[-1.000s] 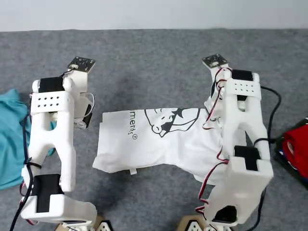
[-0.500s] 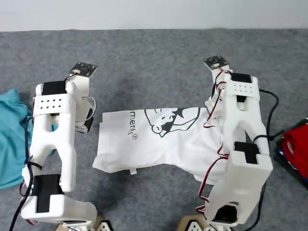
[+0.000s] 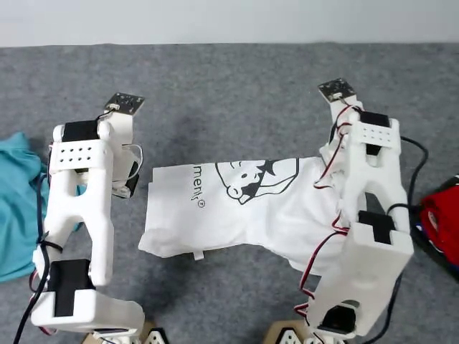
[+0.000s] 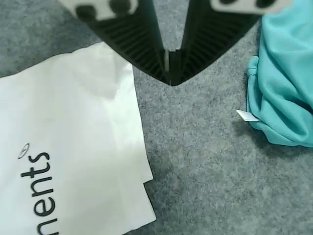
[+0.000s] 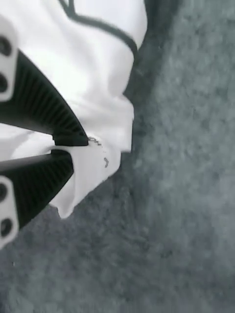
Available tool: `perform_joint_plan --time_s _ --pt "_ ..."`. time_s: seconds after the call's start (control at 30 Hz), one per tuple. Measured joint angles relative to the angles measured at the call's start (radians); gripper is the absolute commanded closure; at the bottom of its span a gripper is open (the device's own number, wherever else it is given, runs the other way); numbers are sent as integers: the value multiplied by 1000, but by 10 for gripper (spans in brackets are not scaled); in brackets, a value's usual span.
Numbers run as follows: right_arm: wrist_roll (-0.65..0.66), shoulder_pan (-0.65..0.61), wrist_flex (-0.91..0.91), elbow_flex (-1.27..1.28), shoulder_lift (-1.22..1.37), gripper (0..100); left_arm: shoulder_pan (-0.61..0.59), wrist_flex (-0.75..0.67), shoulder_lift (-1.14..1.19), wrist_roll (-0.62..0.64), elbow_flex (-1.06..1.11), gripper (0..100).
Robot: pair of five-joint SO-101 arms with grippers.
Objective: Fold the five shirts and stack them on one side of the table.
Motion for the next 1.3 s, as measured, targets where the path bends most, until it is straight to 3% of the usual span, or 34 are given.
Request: perform_joint_plan --time_s 0.47,0.73,1.03,1.3 --pt "20 25 -163 0 0 988 120 0 0 0 5 996" --pt "20 34 -235 0 35 988 123 0 0 0 5 996" --pt "43 69 -173 -207 209 984 123 2 0 0 5 996" --pt "43 87 -35 -376 276 813 123 3 0 0 5 996"
